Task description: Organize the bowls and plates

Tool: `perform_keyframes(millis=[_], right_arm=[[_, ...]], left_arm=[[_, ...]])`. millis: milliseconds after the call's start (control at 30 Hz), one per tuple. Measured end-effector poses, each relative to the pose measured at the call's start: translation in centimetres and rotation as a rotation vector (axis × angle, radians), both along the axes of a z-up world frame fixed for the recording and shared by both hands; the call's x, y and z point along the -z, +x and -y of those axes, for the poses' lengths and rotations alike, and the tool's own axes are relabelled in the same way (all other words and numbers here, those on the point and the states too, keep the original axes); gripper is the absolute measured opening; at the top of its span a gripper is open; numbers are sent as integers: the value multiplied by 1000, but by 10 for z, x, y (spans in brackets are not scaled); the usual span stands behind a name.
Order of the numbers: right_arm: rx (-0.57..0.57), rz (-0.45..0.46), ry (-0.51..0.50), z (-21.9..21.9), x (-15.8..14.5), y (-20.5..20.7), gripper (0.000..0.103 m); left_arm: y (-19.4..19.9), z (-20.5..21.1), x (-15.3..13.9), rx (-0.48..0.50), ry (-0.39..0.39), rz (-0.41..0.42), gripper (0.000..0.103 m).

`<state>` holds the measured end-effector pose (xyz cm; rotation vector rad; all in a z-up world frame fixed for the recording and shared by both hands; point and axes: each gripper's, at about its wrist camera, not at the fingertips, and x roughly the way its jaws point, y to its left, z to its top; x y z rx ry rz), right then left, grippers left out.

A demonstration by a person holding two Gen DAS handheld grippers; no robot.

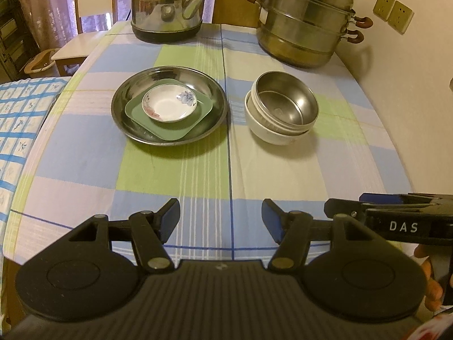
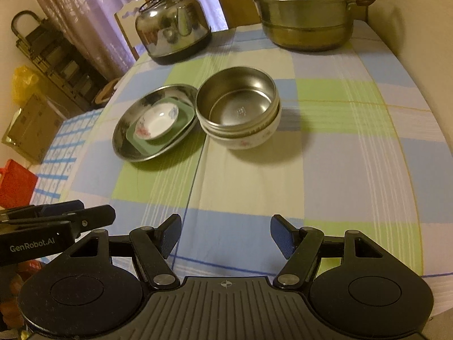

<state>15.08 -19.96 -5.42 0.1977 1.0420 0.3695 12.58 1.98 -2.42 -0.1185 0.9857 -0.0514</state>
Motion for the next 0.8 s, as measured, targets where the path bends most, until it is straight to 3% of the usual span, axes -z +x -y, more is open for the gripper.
perform_keyframes(millis=[800], right_arm=[[-18, -17, -12, -18, 4, 7, 69]], left_arm=[[7, -11, 1, -6, -7, -8, 62]])
